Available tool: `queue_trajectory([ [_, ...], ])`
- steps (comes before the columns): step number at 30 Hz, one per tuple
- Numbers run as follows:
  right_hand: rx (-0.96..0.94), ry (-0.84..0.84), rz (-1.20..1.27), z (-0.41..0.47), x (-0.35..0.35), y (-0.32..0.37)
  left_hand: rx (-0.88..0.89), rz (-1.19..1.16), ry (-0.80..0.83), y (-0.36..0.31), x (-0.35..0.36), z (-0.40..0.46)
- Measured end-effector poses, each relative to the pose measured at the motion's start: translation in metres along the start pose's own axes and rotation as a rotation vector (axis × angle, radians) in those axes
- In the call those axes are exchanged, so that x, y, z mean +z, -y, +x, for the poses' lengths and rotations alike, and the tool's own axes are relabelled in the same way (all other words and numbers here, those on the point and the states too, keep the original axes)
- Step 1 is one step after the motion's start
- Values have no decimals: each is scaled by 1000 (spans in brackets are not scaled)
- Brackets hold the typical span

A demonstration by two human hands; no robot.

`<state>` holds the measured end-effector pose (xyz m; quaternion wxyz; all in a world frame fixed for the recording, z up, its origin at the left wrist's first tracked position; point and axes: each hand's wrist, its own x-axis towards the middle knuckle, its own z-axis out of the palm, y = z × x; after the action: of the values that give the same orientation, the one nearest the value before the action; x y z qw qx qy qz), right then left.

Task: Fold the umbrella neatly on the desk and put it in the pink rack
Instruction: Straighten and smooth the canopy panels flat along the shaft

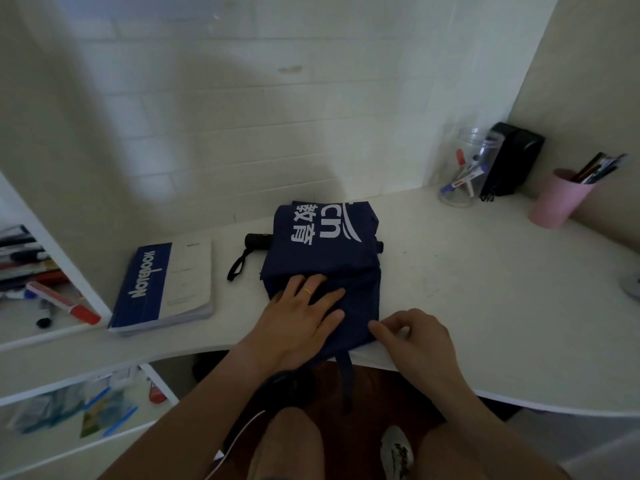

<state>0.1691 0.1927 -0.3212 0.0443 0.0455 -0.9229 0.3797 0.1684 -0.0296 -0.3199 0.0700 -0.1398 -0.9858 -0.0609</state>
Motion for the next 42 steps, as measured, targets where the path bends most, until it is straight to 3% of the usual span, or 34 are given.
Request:
queue_trajectory([
  [17, -40, -57, 94, -13, 9, 1, -45, 48, -1, -7, 23, -12],
  [21, -82, 3, -28, -18, 6, -3, -56, 35, 5, -5, 25, -13],
  [27, -172, 59, 25, -9, -6, -5, -29, 34, -26, -4, 24, -14],
  [33, -376, 151, 47, 9, -13, -5, -24, 62, -21, -4, 23, -15],
  [42, -783, 150, -144, 32, -23, -4, -23, 68, -13, -3, 23, -14],
])
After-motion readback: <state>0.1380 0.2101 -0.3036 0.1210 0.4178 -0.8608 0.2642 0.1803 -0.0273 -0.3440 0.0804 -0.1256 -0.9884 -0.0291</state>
